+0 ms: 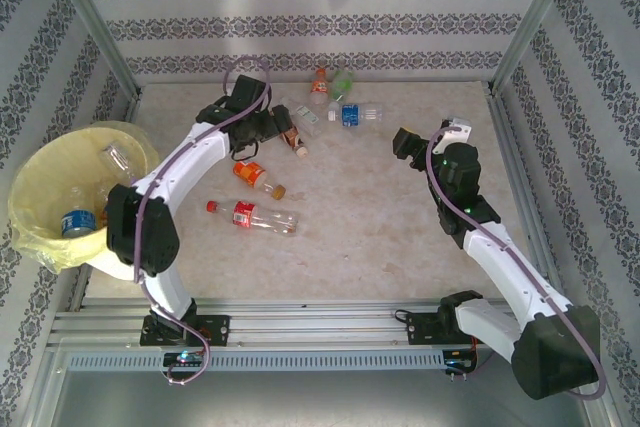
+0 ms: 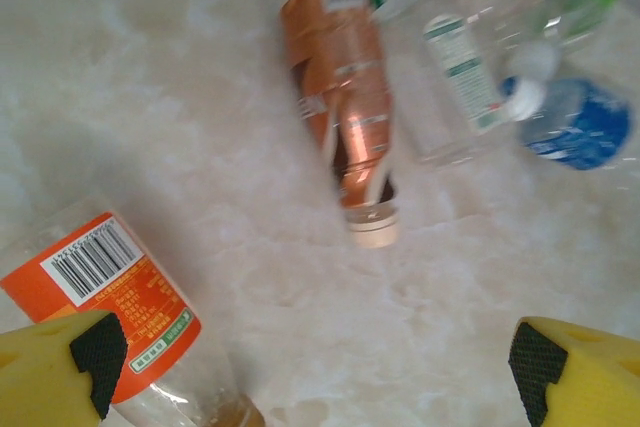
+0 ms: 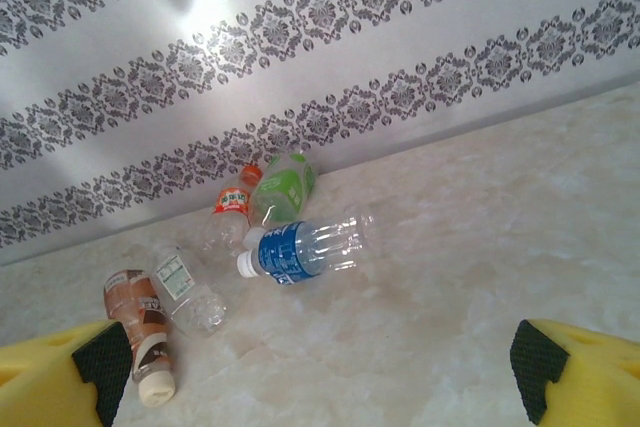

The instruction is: Put the plastic bottles in the bin

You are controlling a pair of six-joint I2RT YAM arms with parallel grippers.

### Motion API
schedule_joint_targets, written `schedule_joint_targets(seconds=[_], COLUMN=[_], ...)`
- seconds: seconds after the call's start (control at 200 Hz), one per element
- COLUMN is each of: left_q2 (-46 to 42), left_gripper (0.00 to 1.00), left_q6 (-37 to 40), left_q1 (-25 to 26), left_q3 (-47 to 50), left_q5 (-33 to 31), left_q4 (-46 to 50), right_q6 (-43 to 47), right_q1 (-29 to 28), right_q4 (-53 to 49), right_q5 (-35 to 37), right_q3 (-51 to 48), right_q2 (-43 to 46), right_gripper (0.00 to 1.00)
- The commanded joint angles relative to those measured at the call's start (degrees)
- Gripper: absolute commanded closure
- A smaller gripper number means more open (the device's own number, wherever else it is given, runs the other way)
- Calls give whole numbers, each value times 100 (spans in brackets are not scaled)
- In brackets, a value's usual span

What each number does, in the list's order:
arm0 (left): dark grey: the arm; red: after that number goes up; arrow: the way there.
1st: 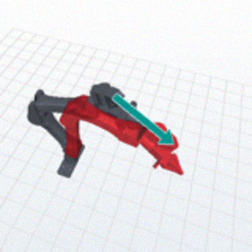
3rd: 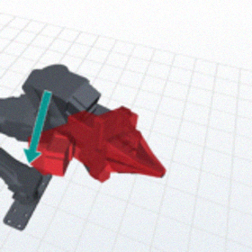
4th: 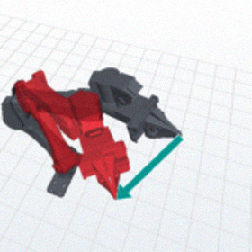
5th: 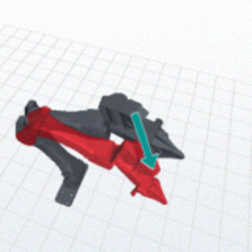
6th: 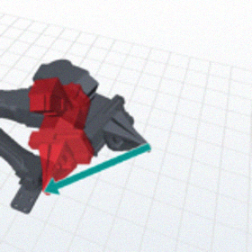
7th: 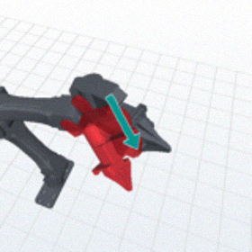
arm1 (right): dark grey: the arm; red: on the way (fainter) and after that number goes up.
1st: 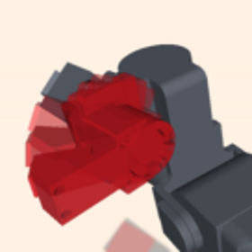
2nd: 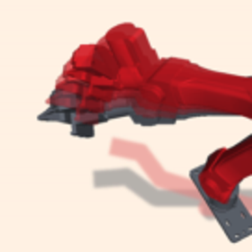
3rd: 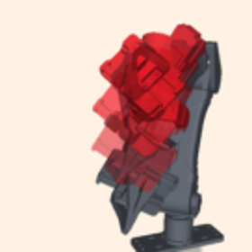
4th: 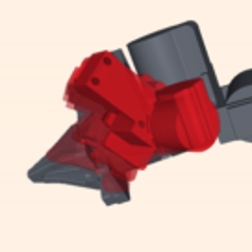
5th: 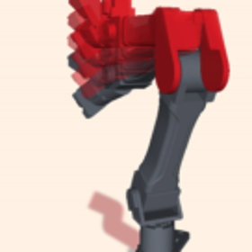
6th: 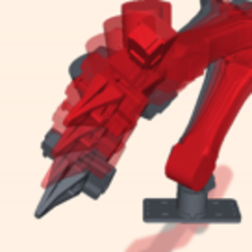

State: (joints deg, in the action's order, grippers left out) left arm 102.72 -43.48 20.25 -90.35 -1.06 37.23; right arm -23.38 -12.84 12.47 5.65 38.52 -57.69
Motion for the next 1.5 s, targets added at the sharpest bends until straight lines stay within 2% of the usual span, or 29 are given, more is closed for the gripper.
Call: schedule_joint_targets(seconds=[0.0, 0.12, 0.47, 0.58, 0.749, 1.144, 1.359, 1.494], left_q2=[-28, -229, 143, 258, 387, 1029, 1097, 968], left_gripper=[0, 0, 0, 1, 8, 28, 42, 50], left_q6=[-525, -967, -1951, -2105, -2131, -2012, -1652, -1451], left_q1=[2, -41, -392, -482, -603, -601, -606, -608], left_q3=[32, 449, 1091, 1372, 1598, 1388, 1475, 1541], left_q5=[-497, -1008, -614, -307, -194, 60, 369, 365], left_q4=[455, 486, 107, -404, -911, -1473, -1987, -2099], right_q6=[281, 278, 342, 343, 237, 327, 553, 690], right_q1=[68, 72, 76, 75, 85, 129, 124, 79], right_q4=[-183, -315, -187, -276, -656, -1105, -1248, -941], right_q5=[178, 242, 245, 327, 697, 565, -113, -682], right_q3=[63, 35, -63, -99, -141, -13, 172, 139], right_q2=[160, 193, 411, 579, 893, 1081, 896, 767], right_gripper=[2, 2, 2, 2, 2, 2, 2, 2])
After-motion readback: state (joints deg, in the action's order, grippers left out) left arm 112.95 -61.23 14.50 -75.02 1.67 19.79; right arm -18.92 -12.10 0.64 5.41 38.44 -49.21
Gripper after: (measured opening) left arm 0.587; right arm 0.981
